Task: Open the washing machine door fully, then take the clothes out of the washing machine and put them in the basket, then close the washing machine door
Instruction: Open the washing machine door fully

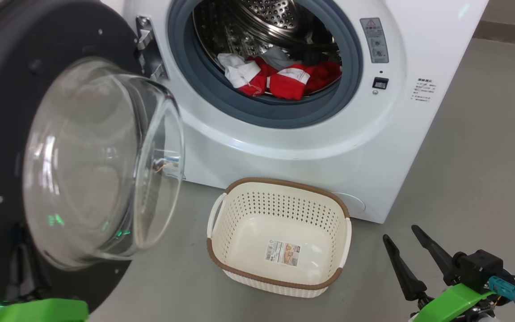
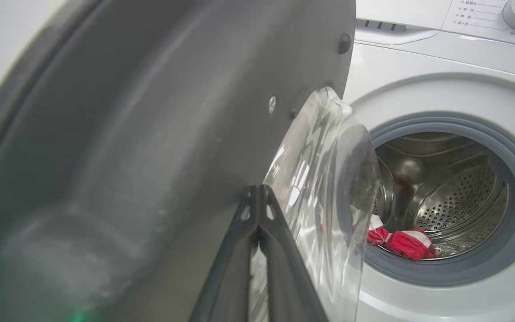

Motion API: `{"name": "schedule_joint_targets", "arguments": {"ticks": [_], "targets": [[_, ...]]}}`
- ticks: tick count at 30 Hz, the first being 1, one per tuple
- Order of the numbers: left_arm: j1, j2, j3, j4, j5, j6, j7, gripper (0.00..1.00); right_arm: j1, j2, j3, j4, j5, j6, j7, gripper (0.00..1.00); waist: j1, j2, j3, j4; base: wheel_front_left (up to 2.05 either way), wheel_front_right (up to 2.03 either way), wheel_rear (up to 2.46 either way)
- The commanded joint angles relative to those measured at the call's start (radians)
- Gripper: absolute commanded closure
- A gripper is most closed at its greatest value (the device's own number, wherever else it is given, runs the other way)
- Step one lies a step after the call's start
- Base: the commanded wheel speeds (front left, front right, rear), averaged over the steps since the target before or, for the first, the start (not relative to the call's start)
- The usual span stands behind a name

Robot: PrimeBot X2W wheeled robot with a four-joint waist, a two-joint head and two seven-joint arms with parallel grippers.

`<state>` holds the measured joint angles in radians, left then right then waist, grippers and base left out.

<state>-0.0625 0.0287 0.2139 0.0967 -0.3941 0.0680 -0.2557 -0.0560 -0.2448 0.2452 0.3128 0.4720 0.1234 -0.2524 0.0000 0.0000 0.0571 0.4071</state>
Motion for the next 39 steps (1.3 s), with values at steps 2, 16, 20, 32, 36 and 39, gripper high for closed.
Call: {"name": "schedule_joint_targets", "arguments": {"ticks": [2, 16, 20, 32, 36, 39], "targets": [[-0.05, 0.023, 0.079, -0.008, 0.018, -0.005, -0.006, 1.0, -0.035, -0.017, 0.021, -0.025, -0.004, 0.007, -0.009, 0.0, 0.0, 0.0, 0.008, -0.008, 0.0, 0.0, 0.0], [-0.215, 0.084, 0.297, 0.142, 0.117, -0.048, -0.006, 1.0, -0.051, -0.038, 0.019, -0.033, 0.001, 0.007, -0.009, 0.0, 0.0, 0.0, 0.049, -0.036, 0.0, 0.0, 0.0], [-0.255, 0.114, 0.355, 0.195, 0.137, -0.058, -0.006, 1.0, -0.052, -0.04, 0.018, -0.034, 0.002, 0.007, -0.009, 0.0, 0.0, 0.0, 0.055, -0.049, 0.0, 0.0, 0.0], [-0.356, 0.171, 0.469, 0.322, 0.198, -0.086, -0.006, 1.0, -0.069, -0.05, 0.014, -0.04, 0.004, 0.007, -0.009, 0.0, 0.0, 0.0, 0.09, -0.071, 0.0, 0.0, 0.0], [-0.385, 0.184, 0.494, 0.362, 0.22, -0.092, -0.006, 1.0, -0.074, -0.051, 0.014, -0.041, 0.004, 0.007, -0.009, 0.0, 0.0, 0.0, 0.095, -0.076, 0.0, 0.0, 0.0], [-0.398, 0.187, 0.51, 0.379, 0.234, -0.098, -0.006, 1.0, -0.076, -0.05, 0.016, -0.04, 0.004, 0.007, -0.009, 0.0, 0.0, 0.0, 0.094, -0.08, 0.0, 0.0, 0.0]]}}
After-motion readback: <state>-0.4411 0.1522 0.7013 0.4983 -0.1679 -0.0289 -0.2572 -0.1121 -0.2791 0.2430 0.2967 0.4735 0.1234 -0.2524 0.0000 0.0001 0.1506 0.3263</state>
